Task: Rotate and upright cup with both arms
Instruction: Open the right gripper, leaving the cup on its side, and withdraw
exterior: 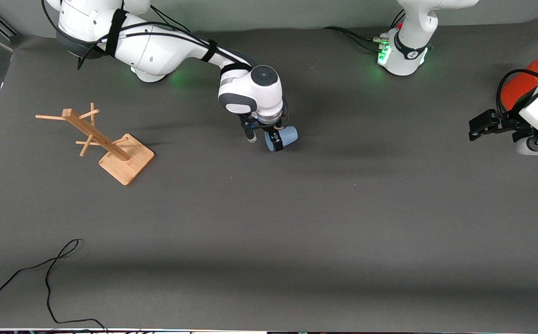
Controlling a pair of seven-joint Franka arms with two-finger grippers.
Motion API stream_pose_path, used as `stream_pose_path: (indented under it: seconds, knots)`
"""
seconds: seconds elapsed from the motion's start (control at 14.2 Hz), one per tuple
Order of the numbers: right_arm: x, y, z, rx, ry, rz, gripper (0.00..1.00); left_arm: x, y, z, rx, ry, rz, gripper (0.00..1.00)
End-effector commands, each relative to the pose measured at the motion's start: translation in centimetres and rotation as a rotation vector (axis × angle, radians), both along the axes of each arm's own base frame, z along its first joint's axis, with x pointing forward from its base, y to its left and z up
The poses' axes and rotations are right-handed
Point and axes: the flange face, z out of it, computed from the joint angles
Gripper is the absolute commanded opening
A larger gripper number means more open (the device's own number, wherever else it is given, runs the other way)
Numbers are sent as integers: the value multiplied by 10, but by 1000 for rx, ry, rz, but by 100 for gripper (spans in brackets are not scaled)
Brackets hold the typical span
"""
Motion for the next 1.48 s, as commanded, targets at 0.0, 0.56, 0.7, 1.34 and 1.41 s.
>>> stream_pose_path:
  seconds: [0.0, 0.56, 0.7, 1.34, 1.41]
  knots:
    - [-2, 21, 63, -10, -20, -13, 100, 1, 1, 5, 11, -8, -14, 100]
    - [100, -44, 190, -124, 108, 425, 100, 1, -1, 5, 11, -9, -17, 100]
    - [150, -94, 205, -120, 127, 505, 100, 2, 0, 5, 11, -8, -15, 100]
    - [295, -395, 296, -15, 71, 816, 100, -16, -79, -2, 40, 49, 203, 100]
    - [293, -433, 314, 12, 44, 865, 100, -19, -106, -8, 52, 59, 230, 100]
